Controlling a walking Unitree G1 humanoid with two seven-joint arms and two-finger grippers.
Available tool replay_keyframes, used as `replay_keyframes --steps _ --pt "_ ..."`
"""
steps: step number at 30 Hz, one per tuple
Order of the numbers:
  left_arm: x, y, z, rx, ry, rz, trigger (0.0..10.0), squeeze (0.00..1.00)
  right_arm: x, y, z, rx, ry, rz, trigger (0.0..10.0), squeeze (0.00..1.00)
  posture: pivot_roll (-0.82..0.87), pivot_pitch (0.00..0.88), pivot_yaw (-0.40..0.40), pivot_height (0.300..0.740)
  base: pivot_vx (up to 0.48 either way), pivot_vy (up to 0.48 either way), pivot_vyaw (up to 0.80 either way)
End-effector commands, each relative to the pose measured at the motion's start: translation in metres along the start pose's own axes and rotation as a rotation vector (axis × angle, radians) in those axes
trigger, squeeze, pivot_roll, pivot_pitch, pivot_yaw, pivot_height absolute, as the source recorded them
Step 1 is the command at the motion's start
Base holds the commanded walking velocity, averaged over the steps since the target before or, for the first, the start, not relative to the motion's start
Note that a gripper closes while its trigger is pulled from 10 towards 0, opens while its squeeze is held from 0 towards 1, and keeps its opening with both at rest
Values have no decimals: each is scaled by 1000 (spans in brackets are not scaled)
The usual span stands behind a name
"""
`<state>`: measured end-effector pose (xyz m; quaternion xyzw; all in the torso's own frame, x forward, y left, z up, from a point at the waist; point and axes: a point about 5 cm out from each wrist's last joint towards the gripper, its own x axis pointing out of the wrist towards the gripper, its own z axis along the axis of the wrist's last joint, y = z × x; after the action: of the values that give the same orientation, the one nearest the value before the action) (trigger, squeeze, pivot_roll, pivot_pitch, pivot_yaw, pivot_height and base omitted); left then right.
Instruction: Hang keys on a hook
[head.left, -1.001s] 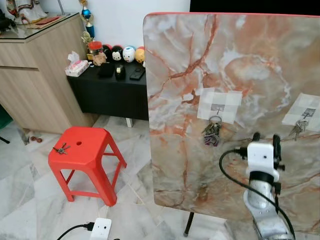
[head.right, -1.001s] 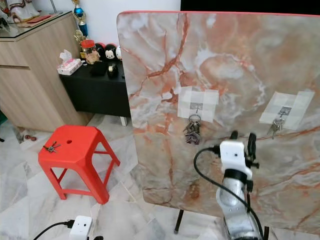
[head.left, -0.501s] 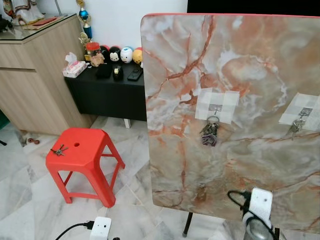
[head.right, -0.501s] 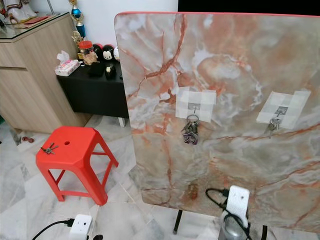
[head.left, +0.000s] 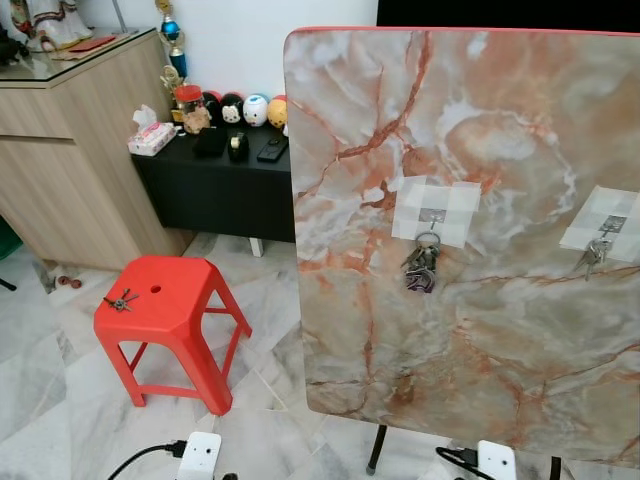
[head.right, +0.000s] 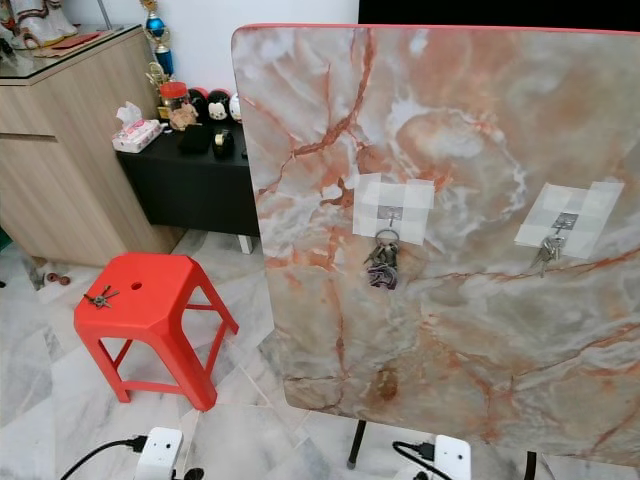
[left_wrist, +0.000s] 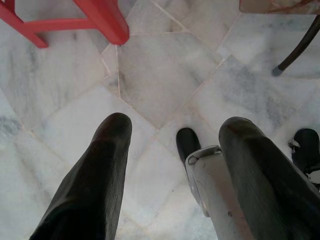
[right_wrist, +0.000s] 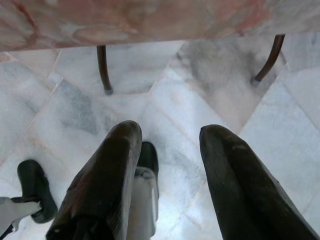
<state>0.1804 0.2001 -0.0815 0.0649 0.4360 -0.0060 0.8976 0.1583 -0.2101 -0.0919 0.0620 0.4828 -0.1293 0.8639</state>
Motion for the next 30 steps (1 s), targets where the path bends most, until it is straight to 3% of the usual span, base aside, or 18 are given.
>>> replay_keyframes --steps 1,5,15,23,30 --pt "-1 1 -6 8 36 7 10000 0 -1 -4 -8 3 21 8 10000 0 -8 0 17 740 0 330 0" --pt "-1 0 -6 2 33 7 10000 0 -2 -8 -12 3 42 2 10000 0 -5 0 14 740 0 330 0" --pt "-1 -1 -8 5 39 7 10000 0 -1 4 -12 -9 48 22 10000 0 -18 0 17 740 0 325 0" --pt "-1 -1 -8 0 35 6 10000 0 -1 4 -12 -1 49 15 10000 0 -18 0 11 740 0 326 0" --pt "-1 -2 -5 -1 24 3 10000 0 -5 -23 -22 1 65 -15 10000 0 -19 0 13 740 0 327 0"
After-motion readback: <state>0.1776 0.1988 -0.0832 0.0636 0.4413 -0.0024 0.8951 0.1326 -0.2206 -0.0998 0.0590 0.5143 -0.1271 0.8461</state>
